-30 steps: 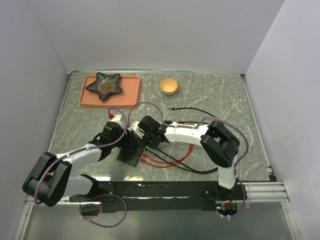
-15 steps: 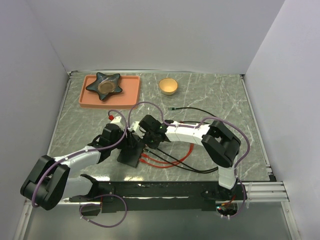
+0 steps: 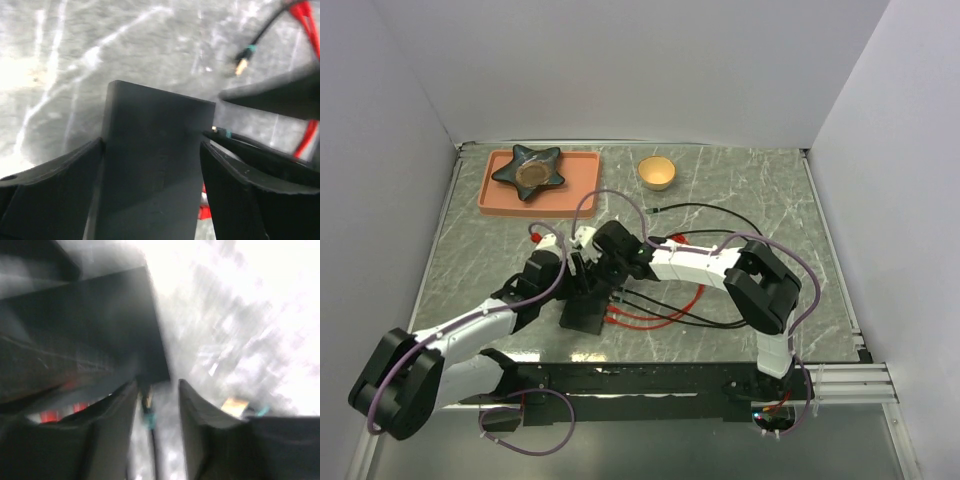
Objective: Insert the plug into the switch port
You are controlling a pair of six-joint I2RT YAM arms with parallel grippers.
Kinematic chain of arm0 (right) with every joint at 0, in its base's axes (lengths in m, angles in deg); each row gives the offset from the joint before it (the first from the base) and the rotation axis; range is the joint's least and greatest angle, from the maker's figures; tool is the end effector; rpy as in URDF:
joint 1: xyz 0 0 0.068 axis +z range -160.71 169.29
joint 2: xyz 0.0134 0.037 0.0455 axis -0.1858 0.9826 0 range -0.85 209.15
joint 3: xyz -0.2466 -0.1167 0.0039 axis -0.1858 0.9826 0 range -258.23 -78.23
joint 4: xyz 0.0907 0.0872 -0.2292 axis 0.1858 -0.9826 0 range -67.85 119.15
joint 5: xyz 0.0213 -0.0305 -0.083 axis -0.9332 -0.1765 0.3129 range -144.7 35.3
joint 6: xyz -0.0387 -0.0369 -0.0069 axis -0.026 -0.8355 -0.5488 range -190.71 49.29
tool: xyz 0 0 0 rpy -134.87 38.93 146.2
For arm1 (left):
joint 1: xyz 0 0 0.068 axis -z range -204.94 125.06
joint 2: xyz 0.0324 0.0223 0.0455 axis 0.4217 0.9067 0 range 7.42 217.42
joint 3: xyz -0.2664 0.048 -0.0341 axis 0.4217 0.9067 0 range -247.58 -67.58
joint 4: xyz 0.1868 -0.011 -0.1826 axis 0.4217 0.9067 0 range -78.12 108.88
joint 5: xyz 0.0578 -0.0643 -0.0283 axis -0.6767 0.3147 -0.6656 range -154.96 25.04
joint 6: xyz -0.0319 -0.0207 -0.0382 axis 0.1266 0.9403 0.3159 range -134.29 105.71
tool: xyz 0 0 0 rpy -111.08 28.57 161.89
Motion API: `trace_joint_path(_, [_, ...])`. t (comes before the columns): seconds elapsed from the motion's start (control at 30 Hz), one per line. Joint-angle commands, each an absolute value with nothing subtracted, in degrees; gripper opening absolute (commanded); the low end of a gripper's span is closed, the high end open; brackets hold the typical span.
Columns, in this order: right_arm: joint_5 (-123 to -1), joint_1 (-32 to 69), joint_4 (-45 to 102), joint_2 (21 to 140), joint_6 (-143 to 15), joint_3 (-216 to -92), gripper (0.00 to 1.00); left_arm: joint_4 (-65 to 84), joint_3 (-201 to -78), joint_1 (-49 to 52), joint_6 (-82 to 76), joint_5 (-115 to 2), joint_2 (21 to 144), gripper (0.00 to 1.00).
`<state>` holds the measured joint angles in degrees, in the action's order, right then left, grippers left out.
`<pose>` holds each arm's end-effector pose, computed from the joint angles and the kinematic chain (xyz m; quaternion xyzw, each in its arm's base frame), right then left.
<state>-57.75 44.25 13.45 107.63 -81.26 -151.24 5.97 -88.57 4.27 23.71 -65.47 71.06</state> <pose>0.2321 0.3341 0.1852 -0.5175 0.7881 0.1489 0.2981 0.1847 -0.1030 0.1627 -0.0704 0.8911 -0.2448 0.3756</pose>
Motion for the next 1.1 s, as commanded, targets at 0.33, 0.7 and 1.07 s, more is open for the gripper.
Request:
trace_joint_path(0.33, [-49.87, 42.99, 21.25, 101.2, -75.12, -151.88, 0.9, 14.43, -93.42, 7.23, 31.06, -74.09, 58.5, 0.92])
trace_joint_path(0.7, [-48.73, 42.64, 16.42, 82.05, -69.23, -140.55, 0.99, 24.8, -98.16, 7.22, 27.91, -78.32, 42.15, 0.96])
trace_joint_path(1.07, [-48.81, 42.55, 13.16, 52.78, -64.56, -127.64, 0.99, 27.09, -100.01, 7.23, 29.75, -79.28, 36.08, 0.96])
